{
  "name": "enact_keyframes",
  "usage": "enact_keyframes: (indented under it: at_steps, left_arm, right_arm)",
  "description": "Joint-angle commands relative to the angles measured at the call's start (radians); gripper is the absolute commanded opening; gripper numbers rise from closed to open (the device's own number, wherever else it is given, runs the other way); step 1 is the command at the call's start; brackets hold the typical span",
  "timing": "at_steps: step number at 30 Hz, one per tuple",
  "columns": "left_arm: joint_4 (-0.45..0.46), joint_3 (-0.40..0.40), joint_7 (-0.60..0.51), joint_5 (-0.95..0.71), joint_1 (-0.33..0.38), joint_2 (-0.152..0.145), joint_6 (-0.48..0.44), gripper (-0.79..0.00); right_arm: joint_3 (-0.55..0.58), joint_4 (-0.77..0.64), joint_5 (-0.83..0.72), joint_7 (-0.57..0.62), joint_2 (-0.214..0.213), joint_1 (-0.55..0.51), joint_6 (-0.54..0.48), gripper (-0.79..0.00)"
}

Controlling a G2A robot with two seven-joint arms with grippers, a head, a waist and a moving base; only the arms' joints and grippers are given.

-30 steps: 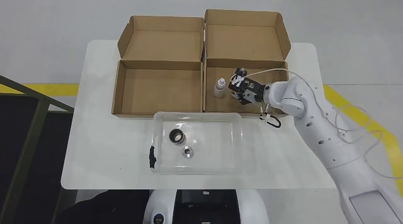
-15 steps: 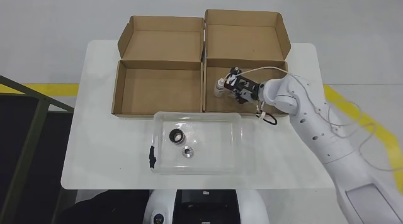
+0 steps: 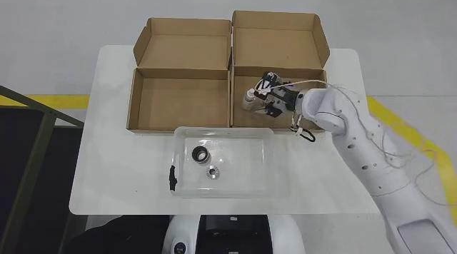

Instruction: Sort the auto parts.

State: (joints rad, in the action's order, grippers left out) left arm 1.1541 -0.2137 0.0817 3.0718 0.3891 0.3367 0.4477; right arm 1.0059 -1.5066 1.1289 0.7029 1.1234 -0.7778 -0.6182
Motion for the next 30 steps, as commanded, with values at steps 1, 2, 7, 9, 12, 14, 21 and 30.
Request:
enact_keyframes:
  at_steps: [1,2,7,9,12,14,21,30]
  left_arm:
    - [0.000,0.000,0.000,0.000,0.000,0.000,0.000,0.000]
    - [0.000,0.000,0.000,0.000,0.000,0.000,0.000,0.000]
    - [0.000,0.000,0.000,0.000,0.000,0.000,0.000,0.000]
    - [0.000,0.000,0.000,0.000,0.000,0.000,0.000,0.000]
    - [0.000,0.000,0.000,0.000,0.000,0.000,0.000,0.000]
    - [0.000,0.000,0.000,0.000,0.000,0.000,0.000,0.000]
    - [0.000,0.000,0.000,0.000,0.000,0.000,0.000,0.000]
    - [0.000,0.000,0.000,0.000,0.000,0.000,0.000,0.000]
  right_arm:
    - [0.034,-0.062,0.001,0.003,-0.010,-0.033,0.000,0.000]
    - [0.050,-0.094,0.002,0.003,-0.015,-0.050,-0.001,0.000]
    - [0.100,-0.250,0.011,0.024,-0.033,-0.133,-0.018,0.000]
    - [0.110,-0.300,0.012,0.031,-0.038,-0.162,-0.030,0.000]
    - [0.118,-0.367,0.030,0.040,-0.045,-0.200,-0.037,0.000]
    - [0.116,-0.404,0.044,0.047,-0.048,-0.223,-0.043,0.000]
    - [0.082,-0.481,0.071,0.047,-0.053,-0.277,-0.081,0.000]
    - [-0.002,-0.483,0.055,0.025,-0.048,-0.285,-0.147,0.000]
